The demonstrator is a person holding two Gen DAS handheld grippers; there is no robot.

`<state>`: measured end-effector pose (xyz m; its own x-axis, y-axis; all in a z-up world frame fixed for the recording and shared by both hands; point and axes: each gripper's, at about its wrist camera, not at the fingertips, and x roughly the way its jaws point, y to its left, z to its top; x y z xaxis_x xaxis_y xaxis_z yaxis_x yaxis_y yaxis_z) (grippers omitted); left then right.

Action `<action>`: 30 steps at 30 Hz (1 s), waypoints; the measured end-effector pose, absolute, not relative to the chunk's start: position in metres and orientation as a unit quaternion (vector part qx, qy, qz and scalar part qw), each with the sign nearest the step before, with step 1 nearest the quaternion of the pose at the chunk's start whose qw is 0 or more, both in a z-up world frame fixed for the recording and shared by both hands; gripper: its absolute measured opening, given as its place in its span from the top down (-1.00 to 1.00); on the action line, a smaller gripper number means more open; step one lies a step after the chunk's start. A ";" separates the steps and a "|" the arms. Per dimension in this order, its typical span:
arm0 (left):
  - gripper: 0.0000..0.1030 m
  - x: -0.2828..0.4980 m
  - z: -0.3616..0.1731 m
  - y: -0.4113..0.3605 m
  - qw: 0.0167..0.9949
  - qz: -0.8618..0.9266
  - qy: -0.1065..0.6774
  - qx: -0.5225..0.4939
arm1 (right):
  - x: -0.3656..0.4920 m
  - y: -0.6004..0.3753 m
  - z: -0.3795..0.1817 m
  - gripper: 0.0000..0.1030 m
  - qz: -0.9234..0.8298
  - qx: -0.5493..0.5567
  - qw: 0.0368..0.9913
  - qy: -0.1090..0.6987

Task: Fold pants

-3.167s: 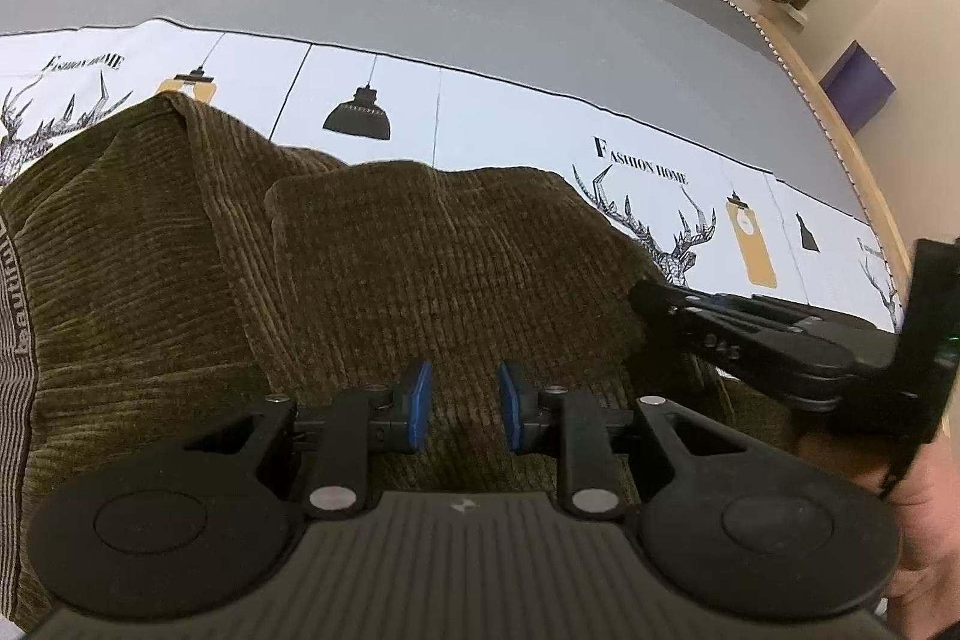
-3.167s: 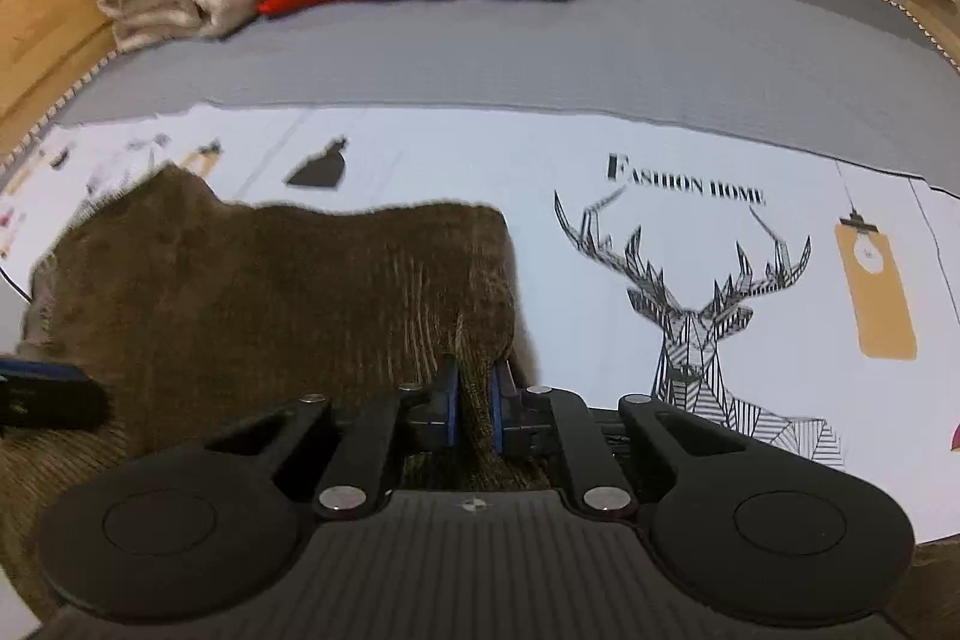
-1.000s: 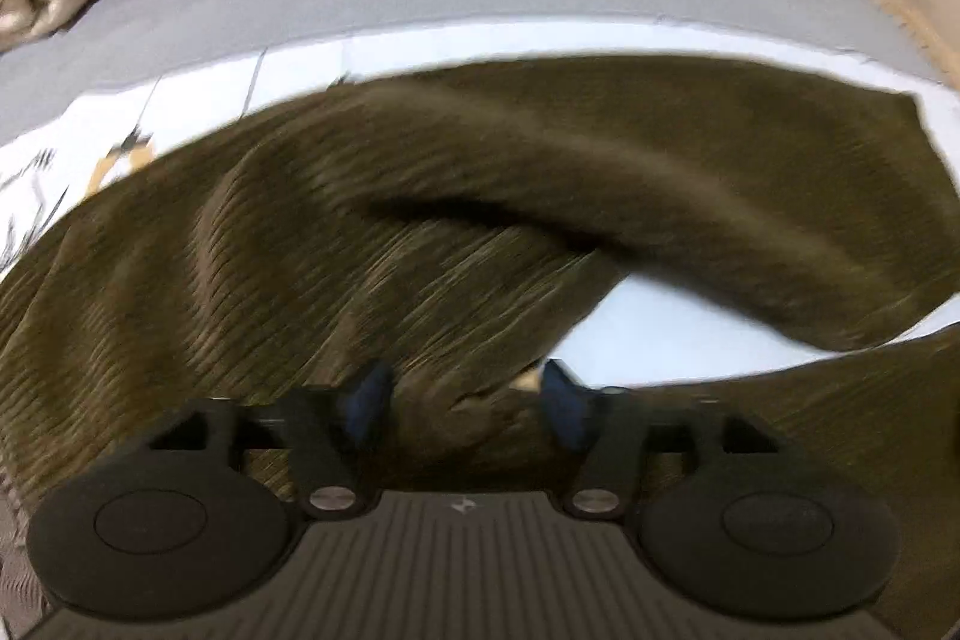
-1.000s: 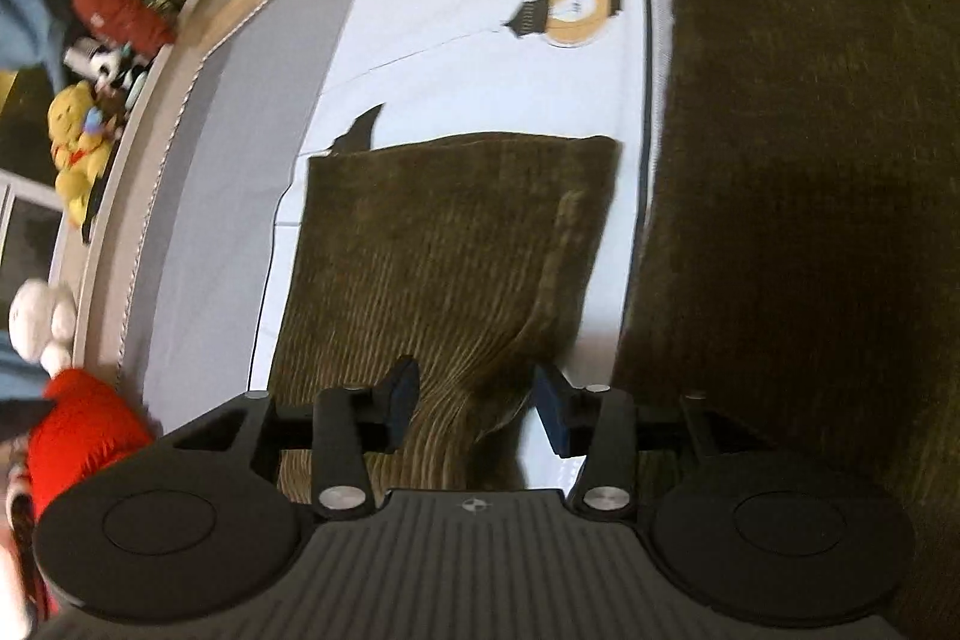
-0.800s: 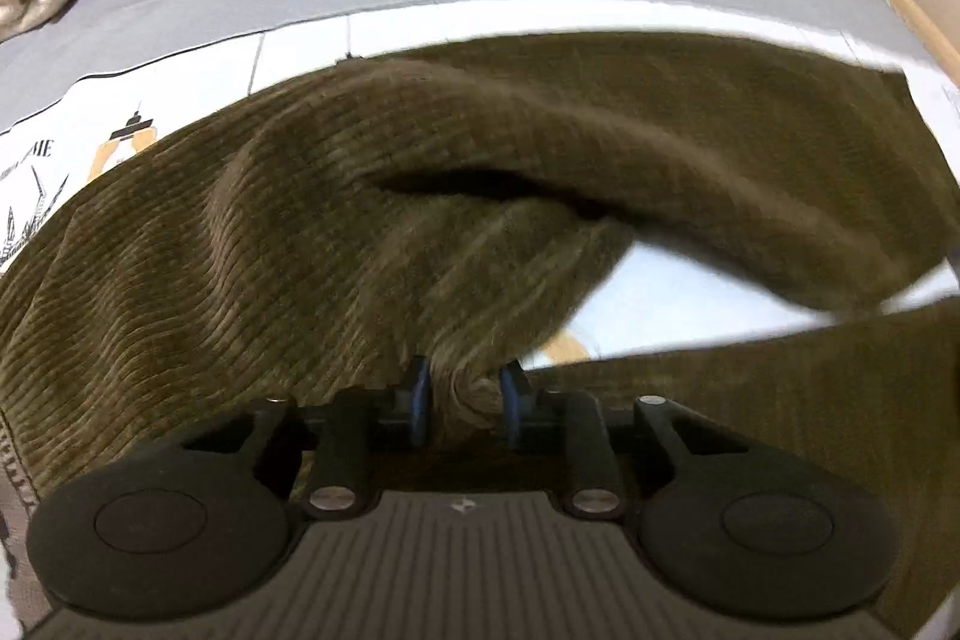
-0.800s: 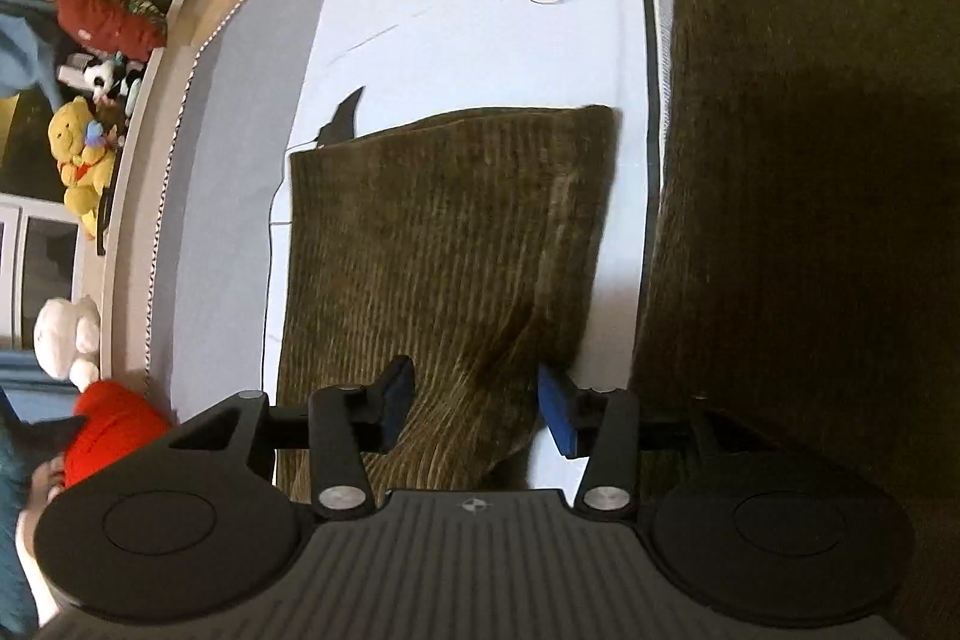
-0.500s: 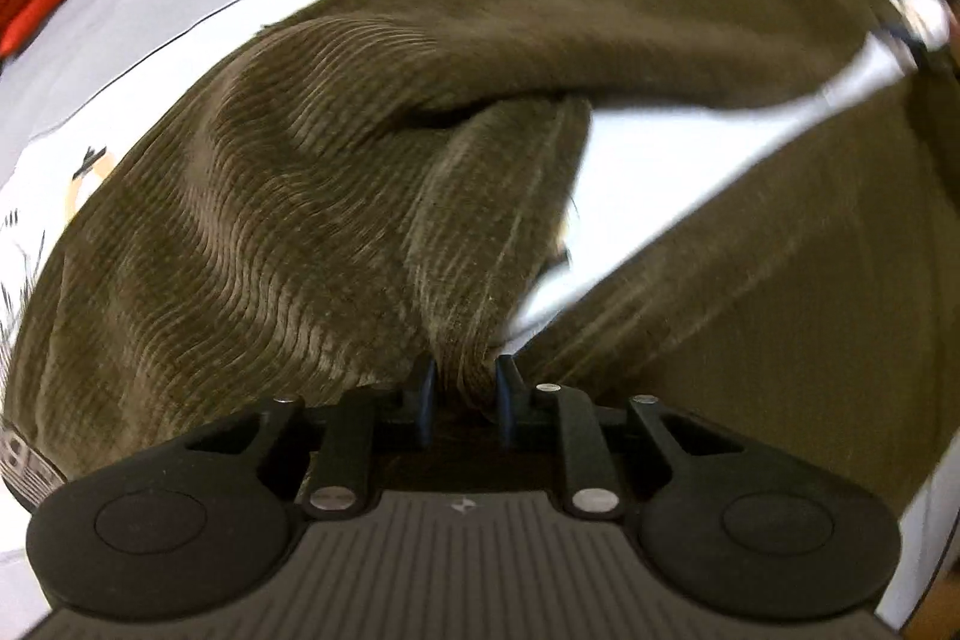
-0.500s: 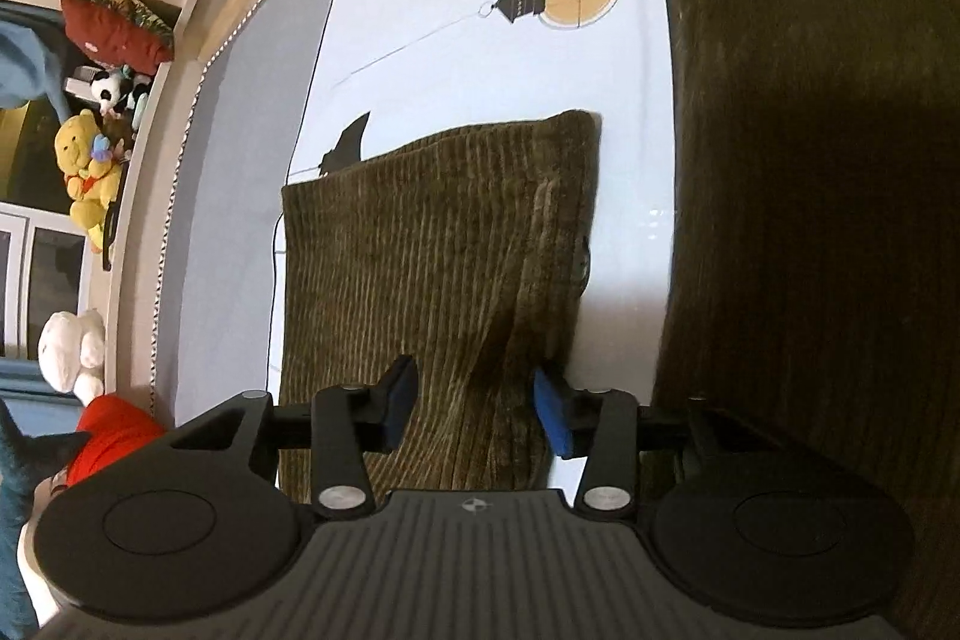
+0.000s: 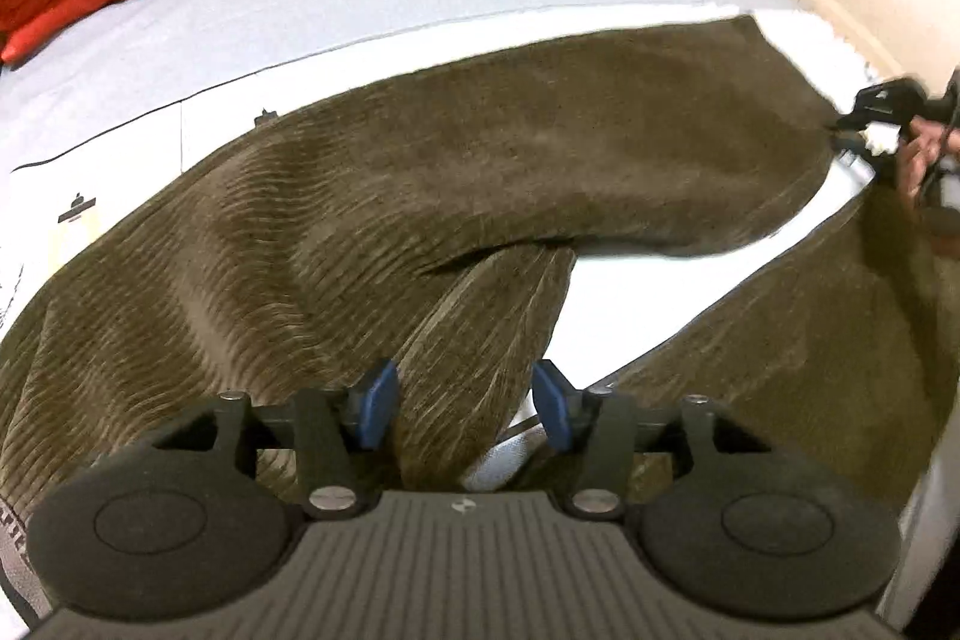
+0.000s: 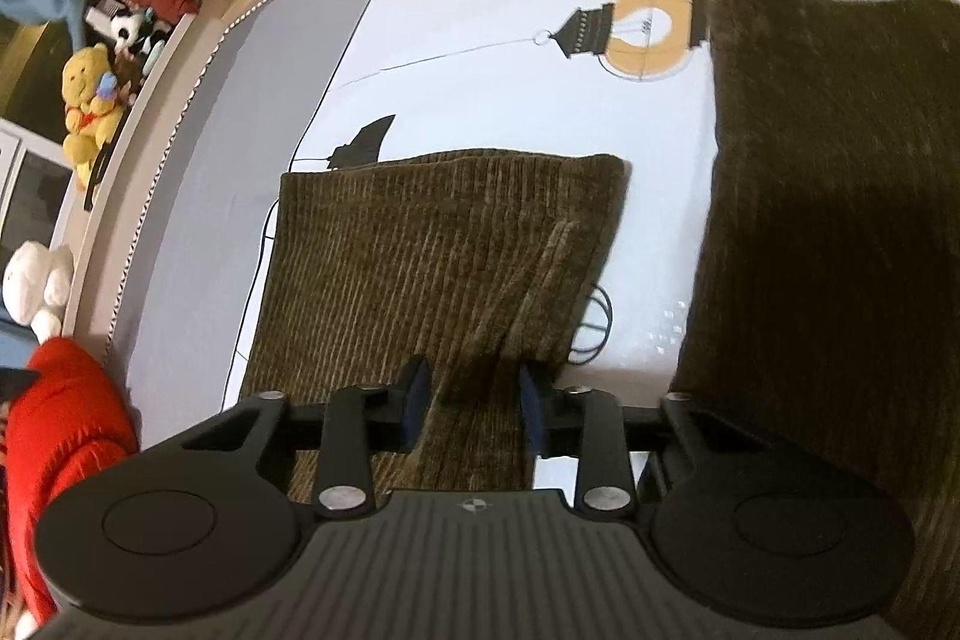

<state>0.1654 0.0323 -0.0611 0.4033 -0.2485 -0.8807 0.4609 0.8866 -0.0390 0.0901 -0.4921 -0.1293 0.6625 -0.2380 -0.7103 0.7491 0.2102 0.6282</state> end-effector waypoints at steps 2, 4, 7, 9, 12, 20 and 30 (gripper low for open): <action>-0.13 0.165 -0.075 0.020 0.826 -0.207 0.507 0.133 | 0.090 -0.496 -0.133 0.73 -0.330 0.528 0.745 0.239; -0.07 0.166 -0.088 0.014 0.821 -0.198 0.513 0.150 | 0.087 -0.500 -0.138 0.81 -0.322 0.528 0.751 0.233; 0.52 0.168 -0.098 0.011 0.822 -0.178 0.514 0.170 | 0.088 -0.504 -0.138 0.92 -0.315 0.522 0.760 0.224; 0.75 0.169 -0.099 0.012 0.822 -0.186 0.509 0.175 | 0.079 -0.509 -0.135 0.98 -0.330 0.521 0.761 0.199; 0.77 0.167 -0.097 0.012 0.809 -0.224 0.515 0.171 | 0.063 -0.516 -0.121 0.99 -0.375 0.492 0.769 0.160; 0.70 0.159 -0.092 0.025 0.758 -0.291 0.549 0.198 | 0.050 -0.532 -0.126 0.84 -0.445 0.459 0.742 0.200; 0.34 0.161 -0.005 0.075 0.833 -0.253 0.484 0.081 | 0.002 -0.528 -0.055 0.18 -0.411 0.457 0.767 0.183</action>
<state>0.1609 0.0752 -0.0054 0.4023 -0.3441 -0.8484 0.5008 0.8584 -0.1107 0.0019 -0.5281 -0.0548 0.5949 -0.4634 -0.6567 0.7983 0.2452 0.5501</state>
